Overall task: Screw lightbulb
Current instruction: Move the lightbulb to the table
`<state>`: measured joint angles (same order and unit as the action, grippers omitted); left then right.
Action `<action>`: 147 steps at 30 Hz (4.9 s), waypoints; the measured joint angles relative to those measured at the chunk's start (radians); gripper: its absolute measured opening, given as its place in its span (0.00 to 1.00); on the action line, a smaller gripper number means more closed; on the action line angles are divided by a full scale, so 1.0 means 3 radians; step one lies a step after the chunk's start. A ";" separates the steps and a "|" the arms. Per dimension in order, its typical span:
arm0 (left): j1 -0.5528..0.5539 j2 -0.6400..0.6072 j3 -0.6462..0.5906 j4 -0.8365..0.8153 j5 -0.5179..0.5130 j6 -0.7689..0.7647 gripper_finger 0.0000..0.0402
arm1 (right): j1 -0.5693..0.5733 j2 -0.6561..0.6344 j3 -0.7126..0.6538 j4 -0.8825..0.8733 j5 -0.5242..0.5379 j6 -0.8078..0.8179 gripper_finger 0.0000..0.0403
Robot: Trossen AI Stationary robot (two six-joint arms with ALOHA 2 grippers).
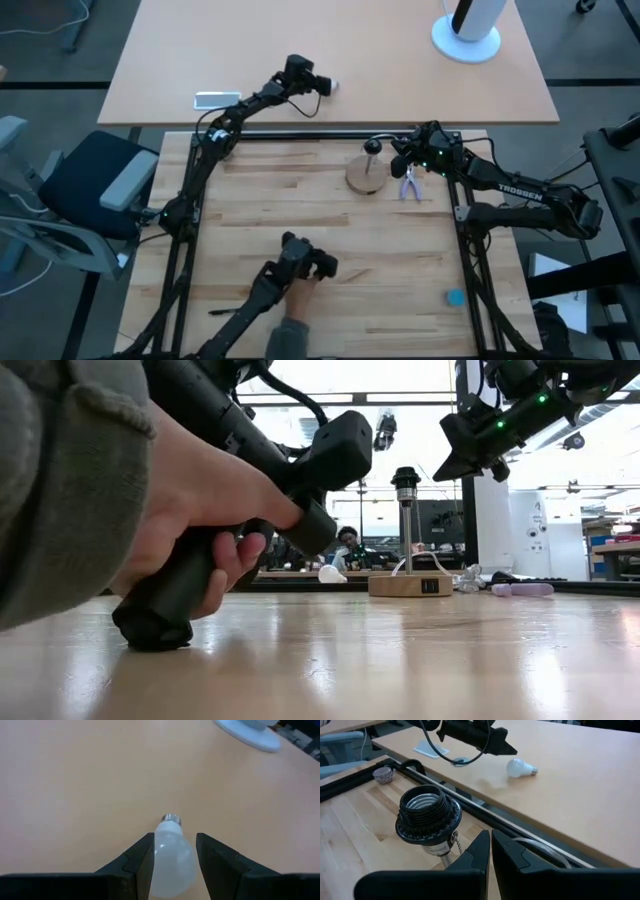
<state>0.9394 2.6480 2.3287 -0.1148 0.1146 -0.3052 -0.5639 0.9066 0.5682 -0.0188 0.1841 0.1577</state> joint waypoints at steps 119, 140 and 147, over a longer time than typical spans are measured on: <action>-0.0002 0.0245 0.0084 0.0406 0.0150 -0.1179 0.22 | -0.0044 0.0001 0.0001 -0.0021 -0.0108 -0.0108 0.03; -0.0082 0.0248 0.0084 0.0419 0.0188 -0.1057 0.22 | -0.0044 -0.0004 0.0001 -0.0101 -0.0115 -0.0048 0.03; -0.0078 0.0240 0.0084 0.0451 0.0327 -0.1081 0.22 | -0.0043 -0.0008 0.0087 -0.0099 -0.0119 0.0195 0.03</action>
<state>0.9161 2.7201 2.3539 0.0205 0.2127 -0.6296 -0.5767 0.9043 0.5944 -0.0486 0.1484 0.2163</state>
